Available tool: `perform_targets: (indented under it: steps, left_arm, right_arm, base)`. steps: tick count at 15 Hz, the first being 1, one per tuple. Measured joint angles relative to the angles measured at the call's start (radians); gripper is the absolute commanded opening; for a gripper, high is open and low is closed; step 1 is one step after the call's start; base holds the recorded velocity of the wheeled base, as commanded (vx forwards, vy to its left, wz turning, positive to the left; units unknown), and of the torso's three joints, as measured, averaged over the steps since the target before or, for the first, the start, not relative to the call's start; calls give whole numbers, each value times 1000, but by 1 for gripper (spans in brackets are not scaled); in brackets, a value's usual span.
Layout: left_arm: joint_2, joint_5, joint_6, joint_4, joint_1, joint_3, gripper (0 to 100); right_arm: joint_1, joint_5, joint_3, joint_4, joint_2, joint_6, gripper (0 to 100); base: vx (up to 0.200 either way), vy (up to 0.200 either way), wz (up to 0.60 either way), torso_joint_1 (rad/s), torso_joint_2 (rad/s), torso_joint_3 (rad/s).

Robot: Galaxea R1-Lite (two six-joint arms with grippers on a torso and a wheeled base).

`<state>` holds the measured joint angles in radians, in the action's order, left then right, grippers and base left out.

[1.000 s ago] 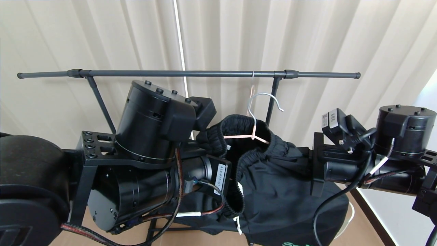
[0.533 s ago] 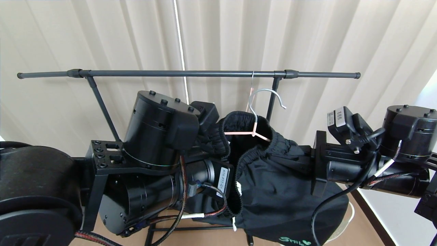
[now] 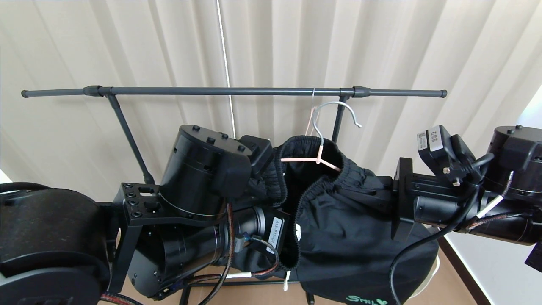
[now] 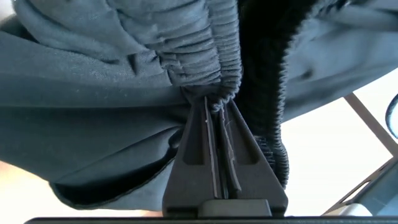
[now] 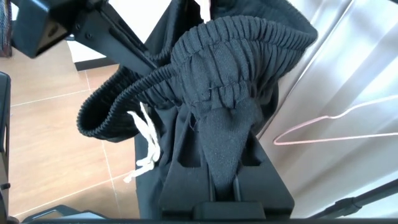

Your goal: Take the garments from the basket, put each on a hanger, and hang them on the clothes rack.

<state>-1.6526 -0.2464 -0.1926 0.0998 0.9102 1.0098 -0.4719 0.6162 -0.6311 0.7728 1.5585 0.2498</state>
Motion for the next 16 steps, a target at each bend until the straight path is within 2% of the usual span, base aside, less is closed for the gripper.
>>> perform_targets:
  steps: [5,6,13,16]
  left_arm:
    - [-24,-4,2,12,-5,3,0]
    - [-26,-4,3,20,-6,3,100]
    - [-15,-7,17,60,-4,-3,100]
    - [53,-5,56,63,-4,-72,100]
  right_arm:
    - [0,9,7,-1,-18,0,0]
    - [0,9,7,0,-20,0,0]
    - [0,12,5,1,-18,0,0]
    - [0,13,4,0,-10,0,0]
  base:
    - [0,0,0,0,0,0]
    - [0,0,0,0,0,0]
    - [0,0,0,0,0,0]
    - [0,0,0,0,0,0]
